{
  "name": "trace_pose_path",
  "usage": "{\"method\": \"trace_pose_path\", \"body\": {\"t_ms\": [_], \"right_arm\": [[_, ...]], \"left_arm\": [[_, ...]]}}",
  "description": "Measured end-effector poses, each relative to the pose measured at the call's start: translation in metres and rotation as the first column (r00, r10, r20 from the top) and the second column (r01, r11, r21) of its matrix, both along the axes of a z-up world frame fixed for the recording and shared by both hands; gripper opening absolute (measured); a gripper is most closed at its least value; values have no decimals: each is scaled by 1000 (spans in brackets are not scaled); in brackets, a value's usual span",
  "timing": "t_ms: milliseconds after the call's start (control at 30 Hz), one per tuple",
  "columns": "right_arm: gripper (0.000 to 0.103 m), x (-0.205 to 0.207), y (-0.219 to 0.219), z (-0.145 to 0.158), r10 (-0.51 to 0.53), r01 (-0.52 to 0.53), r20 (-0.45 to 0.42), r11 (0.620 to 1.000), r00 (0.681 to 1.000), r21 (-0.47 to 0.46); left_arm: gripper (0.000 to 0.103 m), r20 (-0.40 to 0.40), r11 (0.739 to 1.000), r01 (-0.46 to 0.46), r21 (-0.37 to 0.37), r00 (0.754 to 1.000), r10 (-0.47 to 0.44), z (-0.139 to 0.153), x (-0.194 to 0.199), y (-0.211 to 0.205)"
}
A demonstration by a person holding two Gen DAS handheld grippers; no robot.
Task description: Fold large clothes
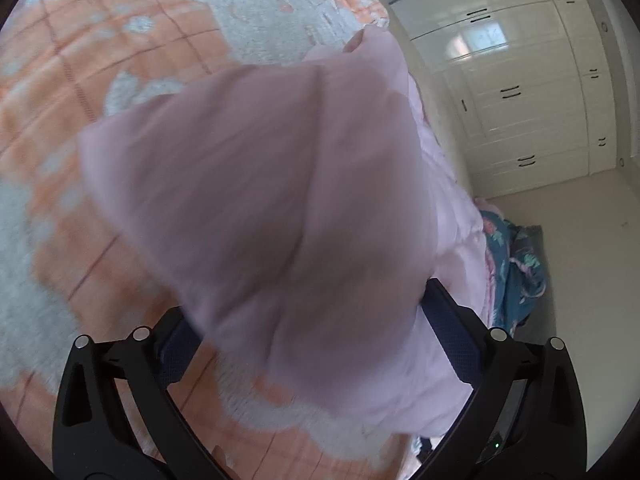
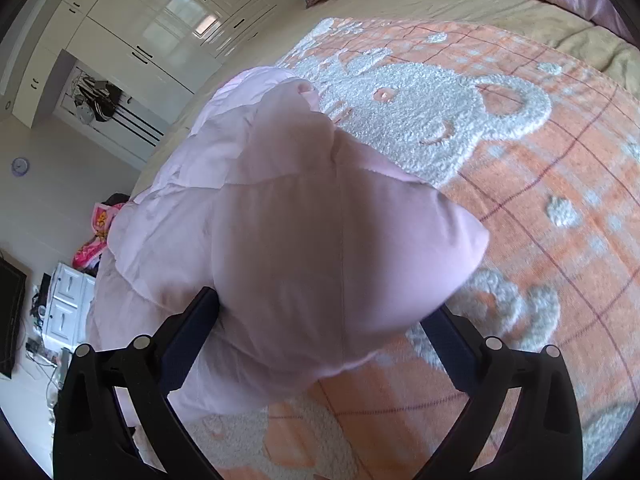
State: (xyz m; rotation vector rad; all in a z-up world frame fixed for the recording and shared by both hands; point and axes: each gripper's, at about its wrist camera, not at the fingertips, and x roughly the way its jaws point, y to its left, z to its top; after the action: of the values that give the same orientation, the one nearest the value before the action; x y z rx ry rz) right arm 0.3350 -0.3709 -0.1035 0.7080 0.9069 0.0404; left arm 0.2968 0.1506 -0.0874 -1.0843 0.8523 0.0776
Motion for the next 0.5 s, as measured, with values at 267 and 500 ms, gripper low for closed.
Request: {"method": "trace_pose_path", "body": {"t_ms": [267, 500], "right_arm": [[99, 16, 4, -8, 17, -17, 17, 1000, 1000, 2], [99, 26, 8, -12, 30, -29, 34, 999, 999, -17]], "left_arm": [[95, 8, 999, -31, 34, 999, 31, -11, 22, 0], [95, 23, 995, -27, 94, 999, 25, -8, 31, -2]]}}
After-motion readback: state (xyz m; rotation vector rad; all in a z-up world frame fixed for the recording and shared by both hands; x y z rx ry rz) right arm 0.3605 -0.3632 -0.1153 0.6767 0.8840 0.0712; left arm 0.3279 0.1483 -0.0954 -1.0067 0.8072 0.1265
